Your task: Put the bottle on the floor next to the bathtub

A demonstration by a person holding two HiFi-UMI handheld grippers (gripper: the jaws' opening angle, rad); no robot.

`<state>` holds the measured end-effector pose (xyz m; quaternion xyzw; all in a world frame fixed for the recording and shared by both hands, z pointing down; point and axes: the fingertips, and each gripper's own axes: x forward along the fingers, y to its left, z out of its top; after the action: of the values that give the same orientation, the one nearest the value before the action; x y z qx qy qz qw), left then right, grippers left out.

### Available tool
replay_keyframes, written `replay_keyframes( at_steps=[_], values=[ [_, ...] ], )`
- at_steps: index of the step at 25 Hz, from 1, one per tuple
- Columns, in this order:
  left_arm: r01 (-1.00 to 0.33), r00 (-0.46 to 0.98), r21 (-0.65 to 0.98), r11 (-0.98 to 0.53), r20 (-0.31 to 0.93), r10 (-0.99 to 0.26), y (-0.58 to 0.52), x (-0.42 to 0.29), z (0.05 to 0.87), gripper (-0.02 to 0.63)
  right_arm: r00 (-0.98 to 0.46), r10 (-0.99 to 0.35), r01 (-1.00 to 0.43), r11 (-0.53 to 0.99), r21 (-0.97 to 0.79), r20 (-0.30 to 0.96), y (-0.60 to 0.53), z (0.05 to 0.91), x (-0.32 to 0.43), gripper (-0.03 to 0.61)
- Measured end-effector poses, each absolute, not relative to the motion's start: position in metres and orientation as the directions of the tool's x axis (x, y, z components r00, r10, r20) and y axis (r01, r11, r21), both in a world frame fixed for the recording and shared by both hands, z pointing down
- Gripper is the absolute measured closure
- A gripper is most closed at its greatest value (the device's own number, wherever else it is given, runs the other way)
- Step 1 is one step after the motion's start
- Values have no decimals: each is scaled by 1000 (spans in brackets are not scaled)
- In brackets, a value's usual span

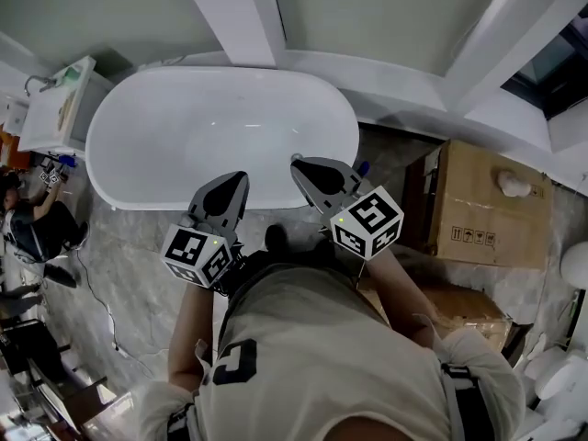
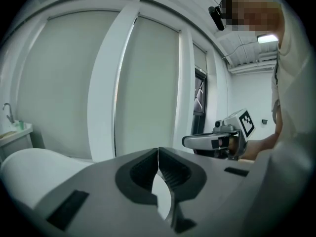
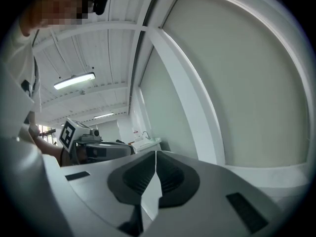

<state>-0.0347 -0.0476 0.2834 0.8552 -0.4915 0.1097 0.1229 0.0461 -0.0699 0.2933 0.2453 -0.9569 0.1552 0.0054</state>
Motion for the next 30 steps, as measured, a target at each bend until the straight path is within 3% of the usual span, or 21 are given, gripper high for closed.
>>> replay_keyframes(
  at_steps=[5,11,24,30],
  values=[
    [-866,475,-6,-500,302,-827,-42,-33,273,557,-870,-482,-490,828,-272,102,-75,290,41,550],
    [-874,451,-61,-481,266,-852,-34,-60,261,557,-876,-456,-480,797,-367,155,-70,292,19,550],
    [-869,488,139,-475,84,-869,16,-199,250,555,-905,-371,-425,806,-413,208,-26,275,-121,549],
    [-868,490,146,-474,95,-867,43,-277,250,555,-911,-397,-404,804,-437,113,-1,240,-193,549]
  ],
)
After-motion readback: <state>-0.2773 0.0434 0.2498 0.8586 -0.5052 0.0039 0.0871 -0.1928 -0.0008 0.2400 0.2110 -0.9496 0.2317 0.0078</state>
